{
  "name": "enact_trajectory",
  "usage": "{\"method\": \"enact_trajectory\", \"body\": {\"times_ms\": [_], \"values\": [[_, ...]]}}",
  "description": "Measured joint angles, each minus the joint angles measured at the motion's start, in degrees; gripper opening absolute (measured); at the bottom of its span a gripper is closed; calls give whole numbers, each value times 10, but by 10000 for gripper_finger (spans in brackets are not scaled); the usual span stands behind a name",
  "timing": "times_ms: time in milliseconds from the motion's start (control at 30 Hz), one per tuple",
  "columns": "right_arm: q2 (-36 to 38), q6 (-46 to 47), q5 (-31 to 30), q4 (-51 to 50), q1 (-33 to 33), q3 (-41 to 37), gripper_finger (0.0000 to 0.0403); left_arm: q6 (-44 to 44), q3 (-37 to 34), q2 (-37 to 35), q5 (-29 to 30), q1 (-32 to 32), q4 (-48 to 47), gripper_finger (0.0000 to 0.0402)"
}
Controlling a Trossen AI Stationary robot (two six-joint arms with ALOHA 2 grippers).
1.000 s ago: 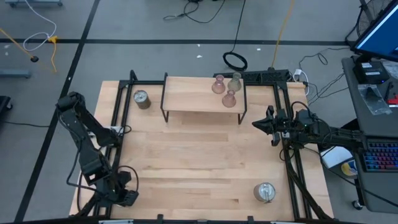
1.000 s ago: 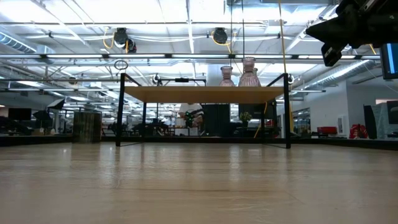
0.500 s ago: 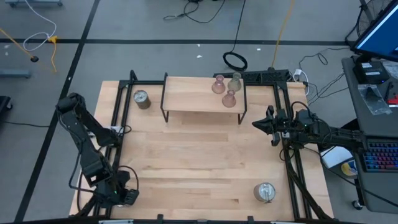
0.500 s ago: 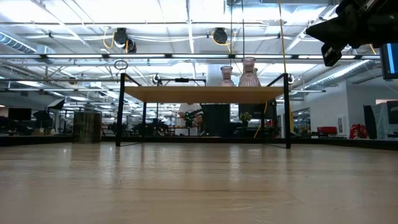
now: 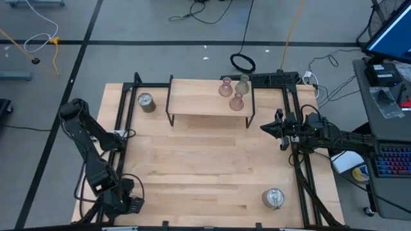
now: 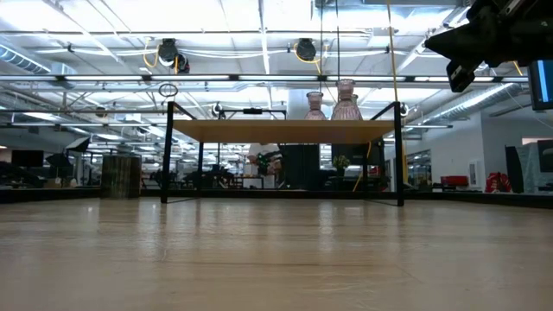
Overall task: Pick & Place candle stick holders
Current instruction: Put the bottom left silver scented candle on the shelf
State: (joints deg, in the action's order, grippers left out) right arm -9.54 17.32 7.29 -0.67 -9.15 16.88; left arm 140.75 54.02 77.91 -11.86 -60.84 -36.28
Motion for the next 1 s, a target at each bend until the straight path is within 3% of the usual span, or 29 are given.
{"method": "enact_trajectory", "body": {"times_ms": [1000], "values": [[0, 7, 0, 0, 0, 0, 0, -26, 0, -3, 1, -6, -78, 81]]}}
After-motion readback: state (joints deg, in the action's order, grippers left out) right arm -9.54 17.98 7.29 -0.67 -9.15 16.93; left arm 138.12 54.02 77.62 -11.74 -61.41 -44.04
